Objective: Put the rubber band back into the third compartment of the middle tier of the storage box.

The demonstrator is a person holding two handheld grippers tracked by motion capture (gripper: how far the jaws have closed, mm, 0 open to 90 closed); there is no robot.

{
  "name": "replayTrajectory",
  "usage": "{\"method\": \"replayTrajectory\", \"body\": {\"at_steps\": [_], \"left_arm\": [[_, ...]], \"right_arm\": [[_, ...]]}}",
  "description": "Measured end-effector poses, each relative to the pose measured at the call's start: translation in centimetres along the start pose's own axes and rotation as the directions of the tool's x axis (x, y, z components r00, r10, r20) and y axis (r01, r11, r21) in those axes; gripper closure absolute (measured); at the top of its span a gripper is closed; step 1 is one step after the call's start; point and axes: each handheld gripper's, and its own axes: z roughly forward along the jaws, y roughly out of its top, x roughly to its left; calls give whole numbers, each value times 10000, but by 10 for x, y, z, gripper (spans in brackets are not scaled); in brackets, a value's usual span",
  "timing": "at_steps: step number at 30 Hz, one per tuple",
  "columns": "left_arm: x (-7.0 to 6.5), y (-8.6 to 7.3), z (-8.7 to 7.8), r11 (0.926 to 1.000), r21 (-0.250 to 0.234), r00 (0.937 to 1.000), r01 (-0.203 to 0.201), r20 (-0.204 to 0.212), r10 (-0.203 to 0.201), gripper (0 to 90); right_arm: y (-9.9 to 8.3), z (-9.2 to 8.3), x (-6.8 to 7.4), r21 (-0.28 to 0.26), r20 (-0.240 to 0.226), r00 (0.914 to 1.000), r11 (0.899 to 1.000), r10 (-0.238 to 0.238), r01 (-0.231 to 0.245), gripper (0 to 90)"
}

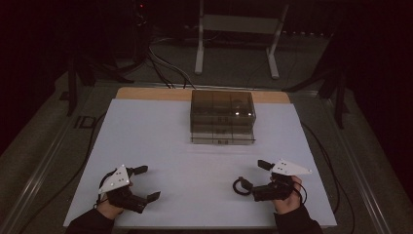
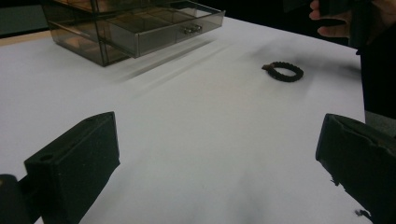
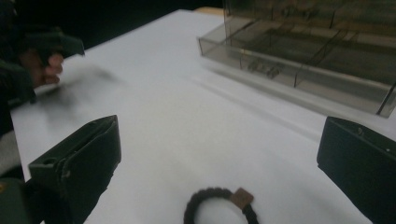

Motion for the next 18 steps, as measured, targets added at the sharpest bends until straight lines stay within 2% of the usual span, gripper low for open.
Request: {"method": "replayTrajectory", "body": {"at_steps": [1, 6, 8, 13, 15, 18], "left_arm": [[0, 0, 0, 10000, -31, 10000, 61, 34, -60, 3], [-1, 0, 0, 10000, -8, 9999, 26, 139, -26, 2], [-1, 0, 0, 10000, 3, 9999, 1, 146, -1, 3], [-2, 0, 0, 9999, 63, 9998, -132, 139, 131, 3], [-2, 0, 0, 9999, 40, 9998, -104, 169, 103, 3], [-1, -1, 0, 9999, 90, 9998, -92, 167, 91, 3]], "right_arm": [[-1, 1, -1, 67, -37, 9999, 9999, 99, -99, 0], [-5, 5, -1, 327, 140, 9993, 9989, -342, 337, 0], [-7, 7, -1, 509, 36, 9996, 9983, -280, 278, 0], [-9, 9, -1, 954, 147, 9996, 9952, -227, 212, 0], [-11, 11, -1, 1140, 288, 9990, 9930, -343, 308, 0], [-14, 14, -1, 1374, 181, 9992, 9900, -360, 332, 0]]}}
